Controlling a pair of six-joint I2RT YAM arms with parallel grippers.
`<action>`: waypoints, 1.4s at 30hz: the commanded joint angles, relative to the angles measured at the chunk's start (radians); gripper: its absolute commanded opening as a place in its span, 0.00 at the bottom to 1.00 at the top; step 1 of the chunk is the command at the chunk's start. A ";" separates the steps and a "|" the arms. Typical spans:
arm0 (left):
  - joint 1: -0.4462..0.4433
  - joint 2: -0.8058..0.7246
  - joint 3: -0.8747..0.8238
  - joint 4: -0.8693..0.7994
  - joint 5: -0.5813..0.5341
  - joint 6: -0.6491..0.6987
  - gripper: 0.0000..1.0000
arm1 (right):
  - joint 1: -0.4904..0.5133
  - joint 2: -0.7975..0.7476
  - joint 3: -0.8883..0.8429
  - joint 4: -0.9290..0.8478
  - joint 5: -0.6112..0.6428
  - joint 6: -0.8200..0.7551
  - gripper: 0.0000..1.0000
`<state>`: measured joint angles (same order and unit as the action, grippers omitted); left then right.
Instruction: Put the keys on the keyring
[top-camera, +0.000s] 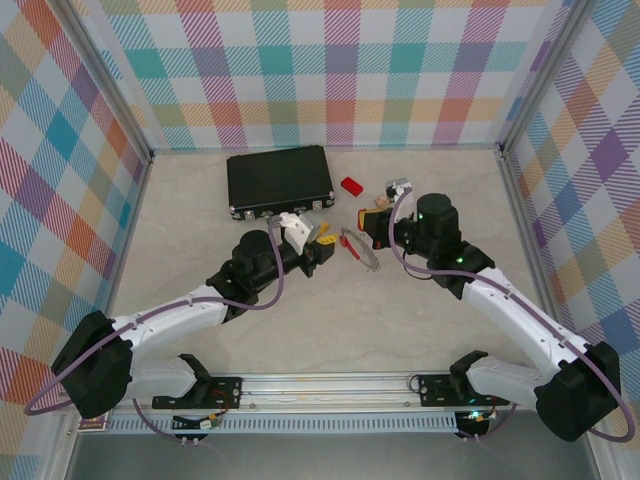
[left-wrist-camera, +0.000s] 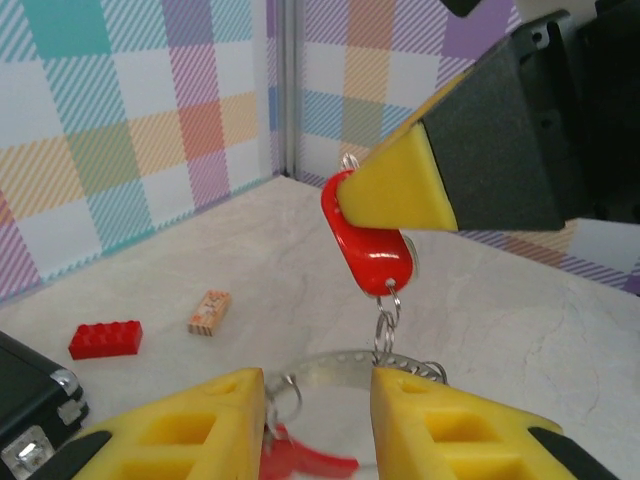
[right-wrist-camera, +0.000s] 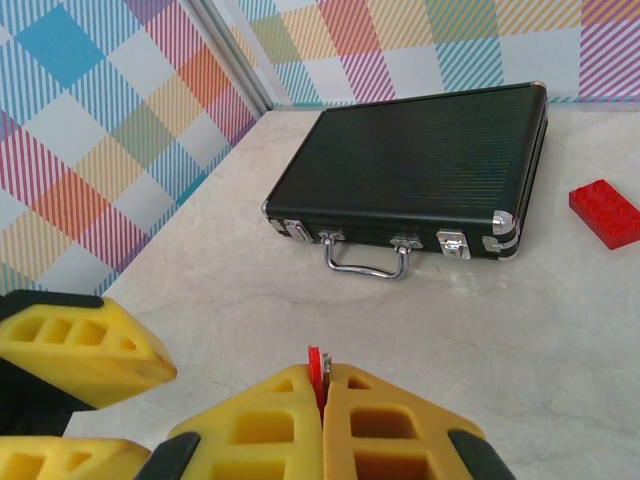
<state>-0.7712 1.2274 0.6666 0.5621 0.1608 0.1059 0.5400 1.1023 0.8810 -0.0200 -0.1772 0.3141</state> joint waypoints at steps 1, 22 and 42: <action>-0.011 0.003 -0.024 -0.006 0.030 -0.038 0.32 | 0.013 -0.019 0.045 0.025 -0.009 0.014 0.00; -0.006 0.028 0.008 0.010 0.057 -0.044 0.32 | 0.029 -0.012 0.044 0.044 -0.051 -0.016 0.00; 0.276 0.067 0.057 0.391 0.454 -0.563 0.33 | -0.028 0.017 -0.058 0.364 -0.377 -0.033 0.00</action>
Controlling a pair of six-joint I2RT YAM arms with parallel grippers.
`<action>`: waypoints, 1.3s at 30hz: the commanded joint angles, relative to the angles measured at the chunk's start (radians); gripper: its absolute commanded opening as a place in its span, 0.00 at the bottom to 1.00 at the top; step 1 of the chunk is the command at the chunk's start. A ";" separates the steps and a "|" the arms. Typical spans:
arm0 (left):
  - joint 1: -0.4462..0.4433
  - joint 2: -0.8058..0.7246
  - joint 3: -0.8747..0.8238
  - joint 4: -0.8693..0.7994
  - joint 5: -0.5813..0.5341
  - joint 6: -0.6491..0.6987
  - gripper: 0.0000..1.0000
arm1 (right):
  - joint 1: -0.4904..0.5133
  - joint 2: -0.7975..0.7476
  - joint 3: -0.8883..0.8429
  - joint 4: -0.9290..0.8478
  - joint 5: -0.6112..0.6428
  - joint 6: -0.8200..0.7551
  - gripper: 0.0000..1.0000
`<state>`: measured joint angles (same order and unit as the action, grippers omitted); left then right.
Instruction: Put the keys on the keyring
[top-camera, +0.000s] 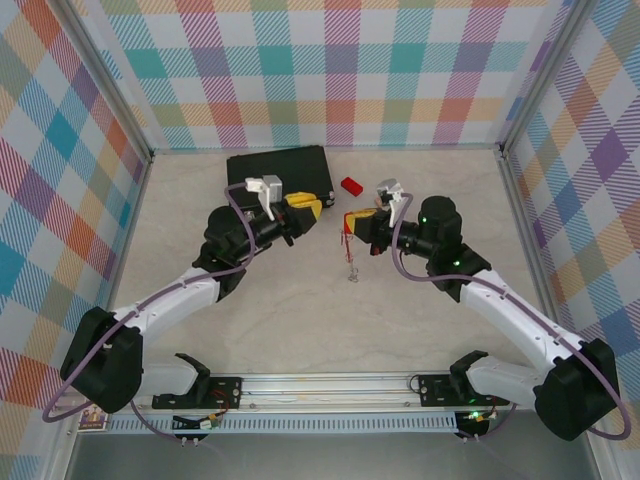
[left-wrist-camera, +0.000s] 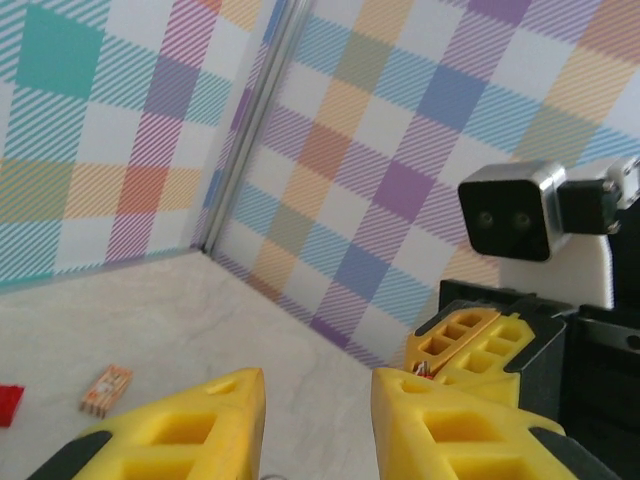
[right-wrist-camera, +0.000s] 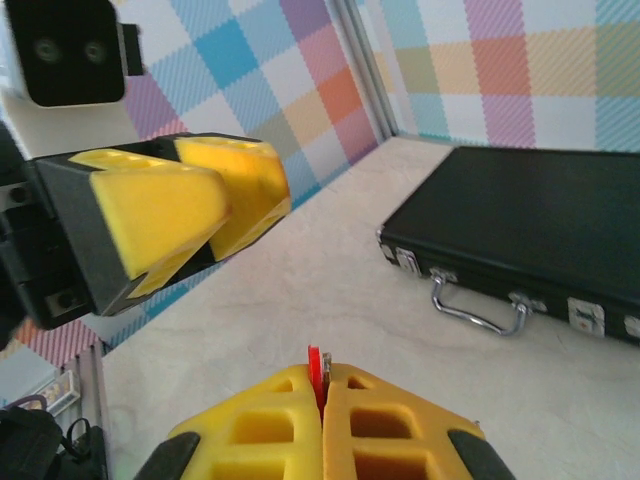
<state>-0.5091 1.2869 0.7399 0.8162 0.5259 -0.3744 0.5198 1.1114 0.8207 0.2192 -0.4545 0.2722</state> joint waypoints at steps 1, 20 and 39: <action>0.015 0.006 -0.016 0.138 0.094 -0.079 0.33 | -0.008 0.012 0.004 0.133 -0.115 0.010 0.00; 0.020 0.005 -0.033 0.157 0.152 -0.065 0.33 | -0.032 0.061 0.046 0.157 -0.174 0.087 0.00; 0.020 0.049 -0.022 0.218 0.199 -0.111 0.33 | -0.033 0.074 0.061 0.133 -0.156 0.098 0.00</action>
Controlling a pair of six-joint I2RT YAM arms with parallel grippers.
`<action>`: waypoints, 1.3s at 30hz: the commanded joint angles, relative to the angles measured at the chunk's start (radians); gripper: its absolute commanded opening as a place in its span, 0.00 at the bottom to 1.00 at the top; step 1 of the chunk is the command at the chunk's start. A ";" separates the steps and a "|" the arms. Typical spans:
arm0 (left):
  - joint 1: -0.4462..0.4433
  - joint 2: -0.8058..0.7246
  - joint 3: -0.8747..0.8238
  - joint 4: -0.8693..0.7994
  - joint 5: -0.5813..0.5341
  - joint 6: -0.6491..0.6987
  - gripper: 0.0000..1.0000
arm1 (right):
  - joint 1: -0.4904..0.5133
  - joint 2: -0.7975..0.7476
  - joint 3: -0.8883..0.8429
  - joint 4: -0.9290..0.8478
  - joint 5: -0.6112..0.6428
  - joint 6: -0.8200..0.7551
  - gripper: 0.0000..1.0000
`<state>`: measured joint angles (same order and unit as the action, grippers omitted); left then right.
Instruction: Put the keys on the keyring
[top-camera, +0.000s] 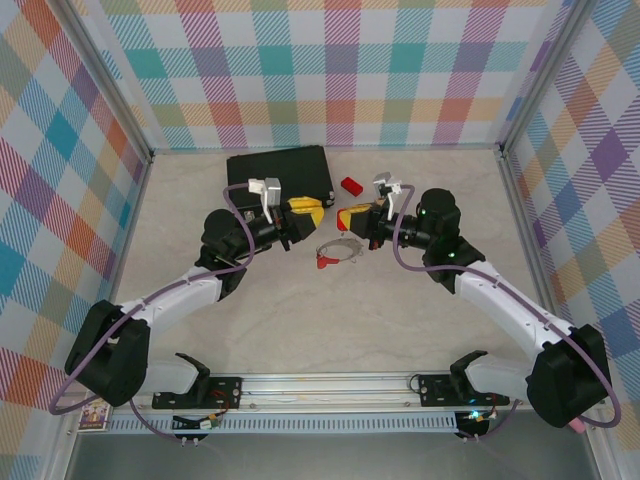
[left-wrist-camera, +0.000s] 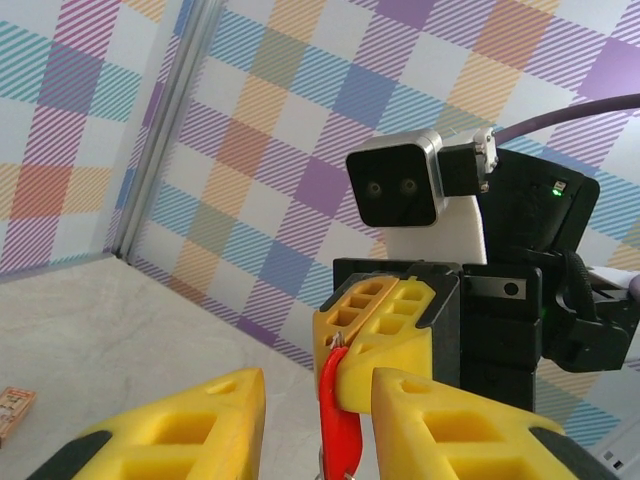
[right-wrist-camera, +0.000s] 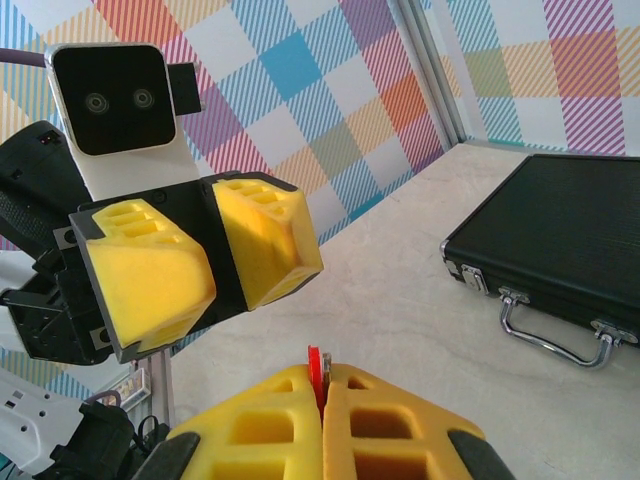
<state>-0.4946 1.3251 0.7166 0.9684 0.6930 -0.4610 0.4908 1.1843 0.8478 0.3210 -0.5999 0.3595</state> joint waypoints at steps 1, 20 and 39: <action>0.005 0.016 0.001 0.075 0.036 -0.031 0.33 | -0.004 0.000 0.034 0.030 -0.013 0.010 0.00; -0.034 0.112 0.022 0.193 0.072 -0.113 0.32 | -0.005 0.000 0.030 0.037 0.005 0.016 0.00; -0.048 0.063 -0.027 0.039 0.066 -0.008 0.31 | -0.004 -0.021 0.045 -0.048 0.135 0.030 0.00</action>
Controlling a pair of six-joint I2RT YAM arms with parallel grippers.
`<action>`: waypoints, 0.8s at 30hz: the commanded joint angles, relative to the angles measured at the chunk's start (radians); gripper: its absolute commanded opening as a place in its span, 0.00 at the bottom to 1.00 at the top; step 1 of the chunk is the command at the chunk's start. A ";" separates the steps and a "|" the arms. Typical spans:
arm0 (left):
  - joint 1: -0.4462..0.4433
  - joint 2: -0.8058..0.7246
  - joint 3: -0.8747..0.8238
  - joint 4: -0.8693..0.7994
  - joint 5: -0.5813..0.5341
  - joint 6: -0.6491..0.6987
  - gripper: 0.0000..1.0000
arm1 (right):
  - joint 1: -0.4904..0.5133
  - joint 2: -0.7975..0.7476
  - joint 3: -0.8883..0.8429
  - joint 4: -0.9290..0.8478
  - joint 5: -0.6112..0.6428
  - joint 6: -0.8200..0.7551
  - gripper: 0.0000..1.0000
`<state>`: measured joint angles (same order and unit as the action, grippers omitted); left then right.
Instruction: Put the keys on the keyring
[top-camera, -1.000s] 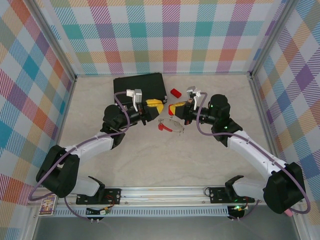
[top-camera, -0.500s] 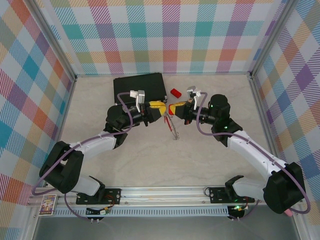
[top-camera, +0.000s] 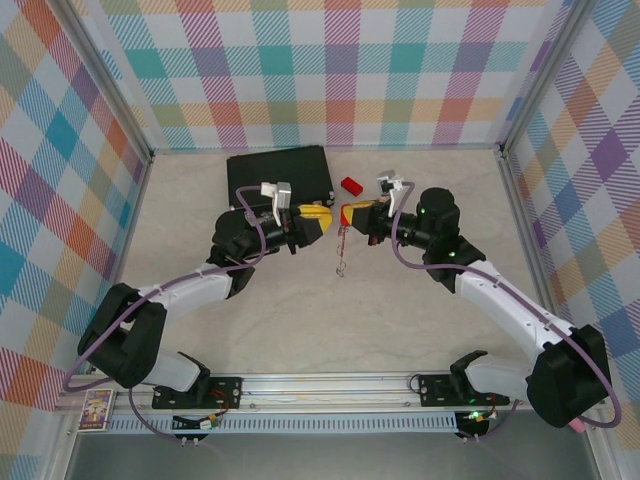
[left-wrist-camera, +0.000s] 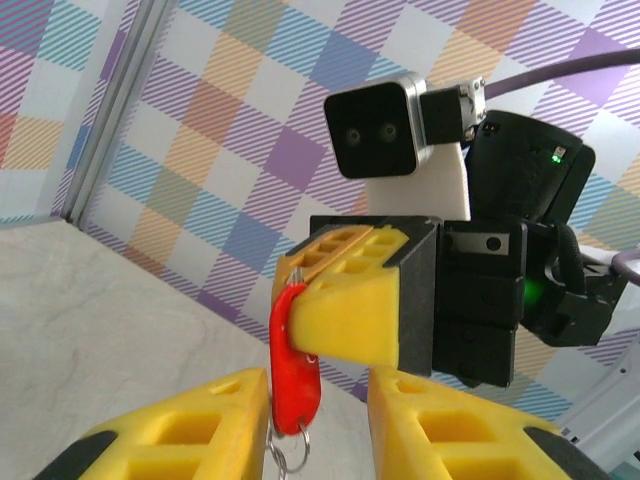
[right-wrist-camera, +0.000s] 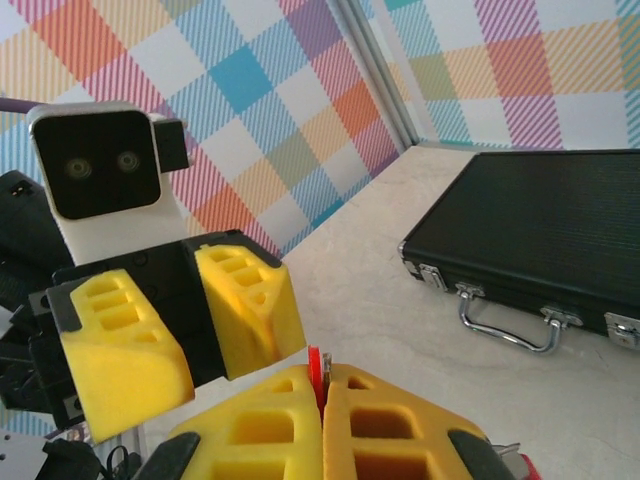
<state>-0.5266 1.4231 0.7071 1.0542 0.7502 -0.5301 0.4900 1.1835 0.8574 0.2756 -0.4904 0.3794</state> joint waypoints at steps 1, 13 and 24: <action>-0.021 -0.040 -0.016 -0.079 0.006 0.084 0.31 | -0.004 -0.021 0.034 -0.003 0.024 0.011 0.00; -0.062 -0.016 0.026 -0.216 0.006 0.197 0.31 | -0.004 -0.040 0.036 -0.013 0.041 0.041 0.00; -0.073 -0.013 0.040 -0.238 0.000 0.221 0.30 | -0.004 -0.048 0.039 -0.016 0.026 0.050 0.00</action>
<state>-0.5896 1.4055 0.7063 0.8120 0.7475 -0.3317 0.4900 1.1599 0.8589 0.2447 -0.4534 0.4126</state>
